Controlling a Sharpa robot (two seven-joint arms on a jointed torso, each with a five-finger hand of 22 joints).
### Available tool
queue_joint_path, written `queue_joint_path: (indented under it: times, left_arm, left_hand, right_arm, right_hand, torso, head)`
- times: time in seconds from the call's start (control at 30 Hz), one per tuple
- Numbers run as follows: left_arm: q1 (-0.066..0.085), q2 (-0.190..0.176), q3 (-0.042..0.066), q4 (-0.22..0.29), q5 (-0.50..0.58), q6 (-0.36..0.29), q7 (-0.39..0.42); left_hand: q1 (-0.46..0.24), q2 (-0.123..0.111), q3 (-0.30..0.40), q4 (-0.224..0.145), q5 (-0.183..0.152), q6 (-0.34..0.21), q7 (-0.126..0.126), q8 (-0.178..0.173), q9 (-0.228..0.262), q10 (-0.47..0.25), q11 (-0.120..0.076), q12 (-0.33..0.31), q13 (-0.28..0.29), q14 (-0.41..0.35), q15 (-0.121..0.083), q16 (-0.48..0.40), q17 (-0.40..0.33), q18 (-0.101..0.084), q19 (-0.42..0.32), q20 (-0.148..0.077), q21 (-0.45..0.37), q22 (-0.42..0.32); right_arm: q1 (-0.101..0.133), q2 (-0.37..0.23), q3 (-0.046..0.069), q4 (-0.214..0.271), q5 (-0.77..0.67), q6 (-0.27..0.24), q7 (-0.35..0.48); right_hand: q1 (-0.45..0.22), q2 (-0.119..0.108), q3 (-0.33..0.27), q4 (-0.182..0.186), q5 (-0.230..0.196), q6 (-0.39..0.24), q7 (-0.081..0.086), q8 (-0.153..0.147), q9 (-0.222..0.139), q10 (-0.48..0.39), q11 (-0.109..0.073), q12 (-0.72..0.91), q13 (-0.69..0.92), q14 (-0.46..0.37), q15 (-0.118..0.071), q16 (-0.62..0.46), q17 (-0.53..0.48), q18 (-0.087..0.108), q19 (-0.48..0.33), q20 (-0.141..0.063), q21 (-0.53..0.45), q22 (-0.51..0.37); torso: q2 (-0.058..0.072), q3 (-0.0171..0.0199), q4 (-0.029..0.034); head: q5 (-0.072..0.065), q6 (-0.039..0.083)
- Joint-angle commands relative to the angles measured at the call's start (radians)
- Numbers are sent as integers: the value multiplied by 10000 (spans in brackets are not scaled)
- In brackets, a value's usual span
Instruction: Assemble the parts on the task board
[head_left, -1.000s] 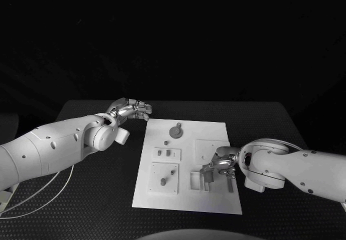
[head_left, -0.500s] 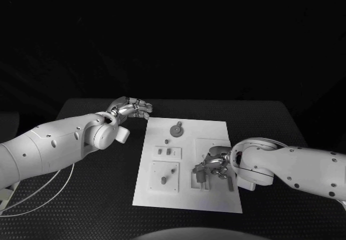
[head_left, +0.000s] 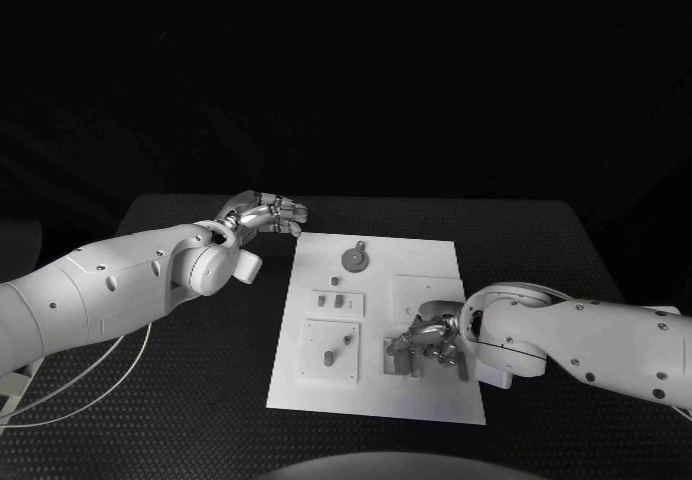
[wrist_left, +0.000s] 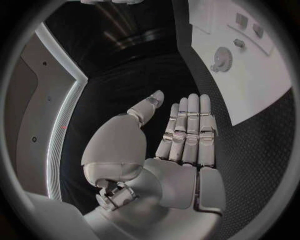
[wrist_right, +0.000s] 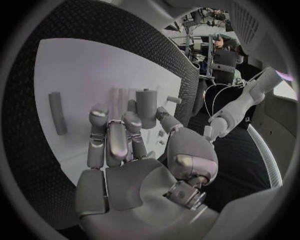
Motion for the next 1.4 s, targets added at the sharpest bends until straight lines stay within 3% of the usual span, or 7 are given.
queue_joint_path:
  times: [0.03, 0.67, 1.4]
  left_arm:
    - [12, 11, 6, 28, 53, 140, 63]
    - [12, -9, 6, 34, 53, 160, 45]
    - [13, -23, 6, 45, 53, 185, 19]
  left_hand:
    - [-73, 2, -38, 26, 14, -93, -4, 45, -9, -10, -4, 28, -15, 101, 0, -54, 13, 74, 54, 9, -37, 13]
    - [-90, 9, -37, 42, 13, -96, -2, 47, -14, -11, -4, 26, -16, 105, 1, -69, 34, 73, 56, 10, -44, 16]
    - [-112, 20, -34, 67, 13, -104, 0, 48, -22, -17, -1, 22, -19, 108, 1, -92, 61, 72, 58, 9, -55, 19]
  right_arm:
    - [-36, 20, -1, -13, -104, 74, -17]
    - [-125, 127, -1, -163, -200, -216, -2]
    - [-154, 210, 0, -233, -159, 42, -7]
  right_hand:
    - [-74, 9, 818, -537, 67, 157, 61, -55, -5, 13, -13, 20, -7, -5, -74, 40, -11, 528, 7, 20, 21, 139]
    - [-580, -531, 911, -45, 66, 168, 55, -97, -40, -14, -23, -9, -19, -7, -94, 25, -24, 528, 33, -31, -9, 133]
    - [-966, -1623, 1079, 327, 65, 108, 68, -143, -50, -151, -10, -154, -105, -60, -97, -26, -110, 528, 30, -86, -52, 134]
  torso:
    - [0, 4, -3]
    - [-2, -12, 10]
    - [-5, -8, 2]
  head:
    - [19, 1]
    - [55, -17]
    - [95, -42]
